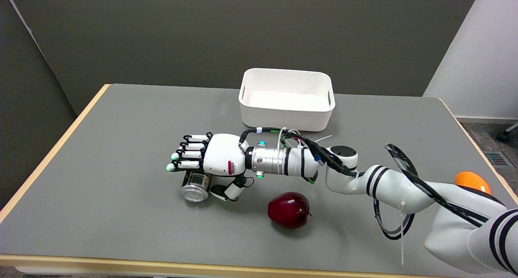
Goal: Pick up the black can.
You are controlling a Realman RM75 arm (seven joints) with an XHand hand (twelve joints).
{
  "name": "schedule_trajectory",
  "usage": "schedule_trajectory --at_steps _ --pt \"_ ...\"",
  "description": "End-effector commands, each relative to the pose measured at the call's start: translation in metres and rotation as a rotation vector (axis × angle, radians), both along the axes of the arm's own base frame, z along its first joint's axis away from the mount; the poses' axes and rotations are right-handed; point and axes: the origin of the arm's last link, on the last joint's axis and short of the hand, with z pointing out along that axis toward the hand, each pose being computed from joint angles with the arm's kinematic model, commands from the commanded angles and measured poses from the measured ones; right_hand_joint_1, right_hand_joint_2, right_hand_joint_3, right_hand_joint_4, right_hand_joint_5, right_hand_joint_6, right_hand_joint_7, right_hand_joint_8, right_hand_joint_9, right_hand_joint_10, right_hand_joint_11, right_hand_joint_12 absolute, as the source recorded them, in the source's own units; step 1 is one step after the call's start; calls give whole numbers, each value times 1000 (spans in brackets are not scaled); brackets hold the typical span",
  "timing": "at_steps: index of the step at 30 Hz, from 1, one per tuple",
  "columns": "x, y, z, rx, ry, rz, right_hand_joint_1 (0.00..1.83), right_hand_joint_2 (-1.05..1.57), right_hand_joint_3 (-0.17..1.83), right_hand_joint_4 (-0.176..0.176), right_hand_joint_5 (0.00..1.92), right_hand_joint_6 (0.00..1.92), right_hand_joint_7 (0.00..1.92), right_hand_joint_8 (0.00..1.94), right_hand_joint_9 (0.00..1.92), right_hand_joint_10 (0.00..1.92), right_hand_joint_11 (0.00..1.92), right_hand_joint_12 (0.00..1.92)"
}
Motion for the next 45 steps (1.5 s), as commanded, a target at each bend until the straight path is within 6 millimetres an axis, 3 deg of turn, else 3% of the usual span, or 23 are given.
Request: schedule_trajectory --at_steps 1,9,16,24,25,26,27,37,45 --pt "-1 -2 -1 -26 18 41 821 750 1027 85 192 482 285 367 209 610 26 992" --pt "-1 -5 3 -50 16 42 879 831 955 107 237 898 478 617 379 776 114 1065" --pt "-2 -7 6 -59 18 38 892 839 938 119 240 1008 496 667 414 820 131 1087" --pt "-4 -8 9 -69 18 32 950 862 873 155 297 1199 558 854 500 985 190 1163" --pt "-3 -8 9 -71 14 30 976 927 757 127 321 1288 575 950 511 1010 199 1175" --pt "-3 -9 10 -76 8 26 1042 1156 373 1 390 1619 638 1252 549 1058 221 1203" --pt "-3 -9 11 -80 3 25 1084 1298 135 -77 435 1824 678 1440 573 1090 235 1221" --pt "9 -15 21 -123 -36 48 1120 1205 234 -64 520 1741 745 1355 614 1181 264 1311" --pt "63 -26 50 -223 -77 249 1139 1185 219 -63 552 1679 796 1308 655 1212 310 1326"
